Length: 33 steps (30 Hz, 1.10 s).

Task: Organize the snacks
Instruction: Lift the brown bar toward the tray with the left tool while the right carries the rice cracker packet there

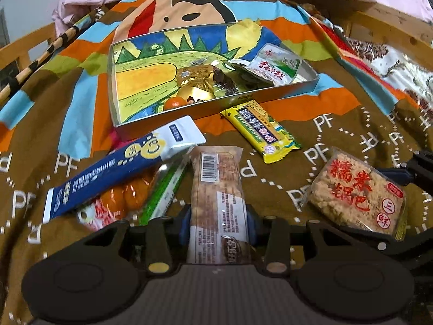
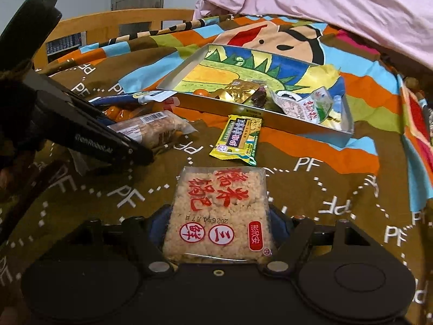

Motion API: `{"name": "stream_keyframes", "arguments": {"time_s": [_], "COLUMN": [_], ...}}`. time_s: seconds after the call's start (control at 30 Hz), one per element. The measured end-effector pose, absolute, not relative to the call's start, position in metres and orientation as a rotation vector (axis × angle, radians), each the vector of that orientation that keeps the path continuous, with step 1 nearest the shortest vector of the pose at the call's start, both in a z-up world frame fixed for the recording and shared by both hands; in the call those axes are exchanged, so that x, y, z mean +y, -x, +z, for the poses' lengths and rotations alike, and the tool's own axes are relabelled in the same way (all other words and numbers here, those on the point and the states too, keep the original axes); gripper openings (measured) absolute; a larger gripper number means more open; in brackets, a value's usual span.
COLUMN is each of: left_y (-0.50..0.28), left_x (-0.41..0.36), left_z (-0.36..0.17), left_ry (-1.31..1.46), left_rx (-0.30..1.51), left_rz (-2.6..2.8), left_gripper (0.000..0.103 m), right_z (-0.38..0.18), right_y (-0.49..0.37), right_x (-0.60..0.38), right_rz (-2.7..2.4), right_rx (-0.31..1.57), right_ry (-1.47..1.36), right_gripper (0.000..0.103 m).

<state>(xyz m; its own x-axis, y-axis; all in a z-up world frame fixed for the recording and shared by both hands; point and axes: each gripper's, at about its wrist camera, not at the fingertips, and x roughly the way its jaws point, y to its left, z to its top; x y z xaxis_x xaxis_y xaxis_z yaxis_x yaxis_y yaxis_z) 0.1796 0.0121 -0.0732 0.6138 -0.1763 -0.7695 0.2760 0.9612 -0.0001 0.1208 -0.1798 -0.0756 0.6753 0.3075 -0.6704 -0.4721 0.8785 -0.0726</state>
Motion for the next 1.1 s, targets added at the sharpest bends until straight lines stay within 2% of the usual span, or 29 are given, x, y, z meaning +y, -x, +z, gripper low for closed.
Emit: {"name": "stream_keyframes", "arguments": {"time_s": [0.37, 0.63, 1.1], "left_y": [-0.116, -0.104, -0.123], "left_x": [0.013, 0.015, 0.020], "left_z": [-0.059, -0.047, 0.018], "left_ry": [-0.022, 0.096, 0.125], "left_rx": [0.878, 0.868, 0.633], "left_rz": [-0.349, -0.379, -0.379], "left_gripper": [0.043, 0.043, 0.043], "right_z": [-0.060, -0.041, 0.013], "right_y": [-0.080, -0.058, -0.076], "right_x": [-0.186, -0.192, -0.201], "right_rz": [0.424, 0.405, 0.378], "right_rx": [0.642, 0.550, 0.327], "right_ry": [0.314, 0.343, 0.293], "right_gripper": [0.075, 0.075, 0.075]}}
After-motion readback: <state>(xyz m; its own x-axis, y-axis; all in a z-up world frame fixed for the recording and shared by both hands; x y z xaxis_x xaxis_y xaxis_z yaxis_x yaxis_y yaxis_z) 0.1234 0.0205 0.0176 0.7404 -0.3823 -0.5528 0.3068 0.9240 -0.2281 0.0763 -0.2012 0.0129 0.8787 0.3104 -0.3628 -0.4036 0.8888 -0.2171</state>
